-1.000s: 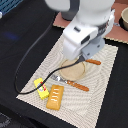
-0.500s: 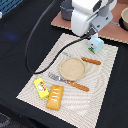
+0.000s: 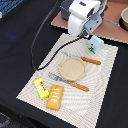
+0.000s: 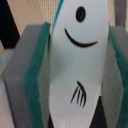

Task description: Interact with the objects in diverse but meaningful ways.

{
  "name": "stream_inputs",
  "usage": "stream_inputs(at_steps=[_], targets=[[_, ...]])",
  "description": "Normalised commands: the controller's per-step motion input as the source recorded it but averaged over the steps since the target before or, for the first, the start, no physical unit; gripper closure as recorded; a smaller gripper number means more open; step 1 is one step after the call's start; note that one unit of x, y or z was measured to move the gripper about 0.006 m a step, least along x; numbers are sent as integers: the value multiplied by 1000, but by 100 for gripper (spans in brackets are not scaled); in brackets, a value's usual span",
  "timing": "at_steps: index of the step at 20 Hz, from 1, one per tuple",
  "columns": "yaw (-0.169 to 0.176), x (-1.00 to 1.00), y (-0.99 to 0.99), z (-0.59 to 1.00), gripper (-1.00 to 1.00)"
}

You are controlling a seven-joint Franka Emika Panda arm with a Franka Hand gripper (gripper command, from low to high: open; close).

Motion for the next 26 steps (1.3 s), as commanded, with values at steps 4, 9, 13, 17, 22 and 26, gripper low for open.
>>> stream_inputs(at_steps=[4, 9, 13, 17, 22, 26], targets=[[23, -377, 0, -457, 100], [1, -57, 22, -221, 100], [0, 37, 79, -46, 100], [0, 73, 112, 0, 100], [0, 28, 127, 11, -100], [0, -1, 130, 233, -100]])
